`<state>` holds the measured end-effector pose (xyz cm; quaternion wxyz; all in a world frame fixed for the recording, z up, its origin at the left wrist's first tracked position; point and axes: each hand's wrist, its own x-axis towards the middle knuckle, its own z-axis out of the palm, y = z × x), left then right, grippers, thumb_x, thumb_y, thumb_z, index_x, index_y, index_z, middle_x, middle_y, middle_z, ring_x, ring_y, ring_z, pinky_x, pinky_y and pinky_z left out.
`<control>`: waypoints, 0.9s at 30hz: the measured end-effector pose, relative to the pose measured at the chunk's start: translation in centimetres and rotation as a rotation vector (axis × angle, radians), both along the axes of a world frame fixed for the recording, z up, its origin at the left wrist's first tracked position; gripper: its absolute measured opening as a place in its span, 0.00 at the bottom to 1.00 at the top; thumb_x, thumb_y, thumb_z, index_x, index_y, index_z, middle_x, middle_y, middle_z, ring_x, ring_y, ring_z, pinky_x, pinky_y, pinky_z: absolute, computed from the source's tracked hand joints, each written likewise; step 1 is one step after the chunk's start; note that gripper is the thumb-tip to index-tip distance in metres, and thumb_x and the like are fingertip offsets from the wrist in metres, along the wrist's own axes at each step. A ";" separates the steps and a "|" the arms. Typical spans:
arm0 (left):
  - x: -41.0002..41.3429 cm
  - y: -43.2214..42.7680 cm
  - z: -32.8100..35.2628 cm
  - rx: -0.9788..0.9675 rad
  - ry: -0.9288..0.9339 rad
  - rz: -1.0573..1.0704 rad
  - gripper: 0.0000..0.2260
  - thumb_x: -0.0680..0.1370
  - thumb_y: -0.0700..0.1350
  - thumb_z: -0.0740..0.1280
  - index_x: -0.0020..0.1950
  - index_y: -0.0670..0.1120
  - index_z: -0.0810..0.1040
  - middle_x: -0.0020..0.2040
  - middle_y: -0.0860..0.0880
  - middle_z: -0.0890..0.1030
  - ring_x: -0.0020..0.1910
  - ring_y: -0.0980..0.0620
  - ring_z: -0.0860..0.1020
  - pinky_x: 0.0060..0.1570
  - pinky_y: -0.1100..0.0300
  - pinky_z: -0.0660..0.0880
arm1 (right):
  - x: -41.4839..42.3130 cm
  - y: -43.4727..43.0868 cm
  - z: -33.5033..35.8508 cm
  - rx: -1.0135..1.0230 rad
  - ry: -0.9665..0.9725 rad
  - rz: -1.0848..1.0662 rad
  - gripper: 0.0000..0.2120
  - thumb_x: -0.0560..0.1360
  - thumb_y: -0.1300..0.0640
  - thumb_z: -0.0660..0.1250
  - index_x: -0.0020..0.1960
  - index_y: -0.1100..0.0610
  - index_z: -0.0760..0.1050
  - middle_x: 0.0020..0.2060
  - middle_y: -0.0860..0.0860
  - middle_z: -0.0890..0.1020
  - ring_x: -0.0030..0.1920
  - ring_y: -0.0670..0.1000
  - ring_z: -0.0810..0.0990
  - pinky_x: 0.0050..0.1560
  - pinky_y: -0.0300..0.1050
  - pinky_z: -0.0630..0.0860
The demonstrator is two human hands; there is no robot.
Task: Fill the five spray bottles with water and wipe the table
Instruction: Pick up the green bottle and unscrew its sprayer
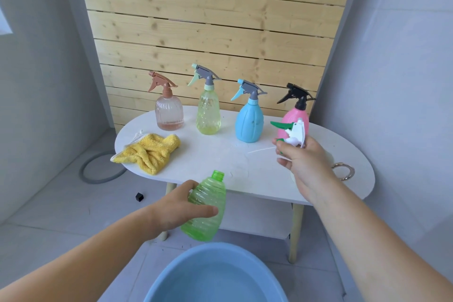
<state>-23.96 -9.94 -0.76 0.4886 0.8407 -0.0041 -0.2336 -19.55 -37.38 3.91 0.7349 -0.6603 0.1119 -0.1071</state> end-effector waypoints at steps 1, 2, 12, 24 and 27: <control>-0.1 0.0 -0.1 0.001 0.007 -0.001 0.38 0.57 0.64 0.78 0.63 0.57 0.71 0.60 0.49 0.81 0.57 0.50 0.82 0.64 0.48 0.77 | 0.3 0.6 -0.5 0.002 0.008 -0.026 0.14 0.73 0.61 0.72 0.56 0.55 0.75 0.54 0.55 0.82 0.47 0.50 0.79 0.44 0.44 0.80; -0.1 0.1 -0.2 0.006 0.012 -0.002 0.35 0.57 0.64 0.78 0.60 0.59 0.71 0.60 0.49 0.81 0.57 0.51 0.82 0.65 0.48 0.77 | 0.7 1.4 -1.1 0.006 0.026 -0.047 0.12 0.73 0.63 0.72 0.55 0.56 0.75 0.49 0.53 0.81 0.44 0.50 0.78 0.47 0.47 0.81; -0.6 -1.2 -0.6 -0.070 -0.026 -0.089 0.23 0.72 0.52 0.80 0.62 0.53 0.73 0.52 0.51 0.83 0.45 0.57 0.84 0.38 0.67 0.77 | 2.8 4.0 -5.7 -0.318 0.294 -0.077 0.26 0.69 0.51 0.76 0.58 0.59 0.65 0.44 0.54 0.80 0.34 0.53 0.81 0.48 0.56 0.83; -0.2 -1.9 -0.7 -0.053 -0.083 -0.113 0.28 0.70 0.57 0.80 0.63 0.54 0.71 0.52 0.51 0.83 0.43 0.58 0.82 0.36 0.68 0.76 | 2.0 3.5 -4.4 -1.111 0.288 -0.025 0.19 0.78 0.42 0.62 0.56 0.58 0.68 0.51 0.54 0.79 0.50 0.59 0.77 0.42 0.48 0.71; 0.0 -2.6 -0.7 -0.084 -0.096 -0.109 0.28 0.70 0.57 0.79 0.64 0.56 0.71 0.52 0.52 0.83 0.45 0.57 0.83 0.38 0.67 0.76 | 1.3 2.8 -2.4 -1.095 0.174 -0.099 0.16 0.78 0.44 0.62 0.59 0.54 0.72 0.50 0.50 0.80 0.51 0.56 0.78 0.43 0.46 0.71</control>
